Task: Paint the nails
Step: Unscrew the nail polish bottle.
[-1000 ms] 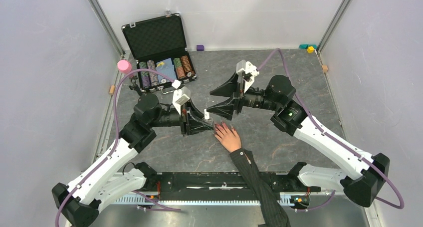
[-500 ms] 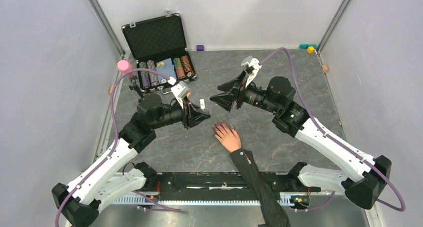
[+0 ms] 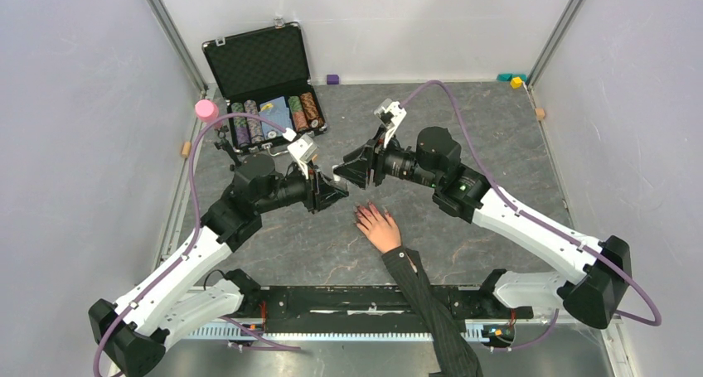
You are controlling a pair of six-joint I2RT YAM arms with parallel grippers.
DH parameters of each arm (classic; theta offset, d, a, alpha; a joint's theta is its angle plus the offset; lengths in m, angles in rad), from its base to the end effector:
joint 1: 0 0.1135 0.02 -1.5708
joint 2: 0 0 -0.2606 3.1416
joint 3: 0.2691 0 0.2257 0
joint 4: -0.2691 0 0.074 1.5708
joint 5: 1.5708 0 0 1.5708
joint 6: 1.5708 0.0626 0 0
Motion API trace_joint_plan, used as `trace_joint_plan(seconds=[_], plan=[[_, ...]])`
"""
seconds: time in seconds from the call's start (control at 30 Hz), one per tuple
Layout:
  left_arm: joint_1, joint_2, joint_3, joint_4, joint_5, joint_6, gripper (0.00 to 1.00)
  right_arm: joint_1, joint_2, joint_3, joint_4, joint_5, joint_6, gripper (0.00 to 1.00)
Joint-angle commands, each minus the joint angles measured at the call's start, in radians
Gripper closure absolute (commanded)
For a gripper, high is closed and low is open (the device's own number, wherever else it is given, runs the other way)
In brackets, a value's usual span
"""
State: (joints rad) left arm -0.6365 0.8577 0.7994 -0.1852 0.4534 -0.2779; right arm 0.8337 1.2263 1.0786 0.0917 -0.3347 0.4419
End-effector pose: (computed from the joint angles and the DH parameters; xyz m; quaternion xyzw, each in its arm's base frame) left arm 0.1418 -0.1389 0.3264 0.2731 0.7306 -0.4238 0.4604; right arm 0.1790 0.2278 0.3787 -0.2517 0.6805 0.5006 0.4722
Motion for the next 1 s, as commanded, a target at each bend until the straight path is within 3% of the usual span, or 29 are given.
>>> trace_joint_plan(seconds=[0.0,0.57,0.63,0.8,0.97], plan=[[-0.003,-0.004,0.046,0.017,-0.005,0.032,0.98,0.013,0.006,0.058,0.017,0.004,0.012,0.47],[-0.003,-0.008,0.048,0.016,-0.001,0.032,0.98,0.062,0.067,0.093,-0.073,0.05,-0.043,0.55],[-0.003,-0.011,0.047,0.017,0.011,0.035,0.98,0.068,0.072,0.097,-0.089,0.091,-0.059,0.63],[-0.003,-0.013,0.047,0.026,0.05,0.038,0.98,0.069,0.069,0.095,-0.125,0.121,-0.071,0.96],[-0.004,-0.015,0.049,0.033,0.138,0.047,0.98,0.07,0.051,0.103,-0.129,0.108,-0.089,1.0]])
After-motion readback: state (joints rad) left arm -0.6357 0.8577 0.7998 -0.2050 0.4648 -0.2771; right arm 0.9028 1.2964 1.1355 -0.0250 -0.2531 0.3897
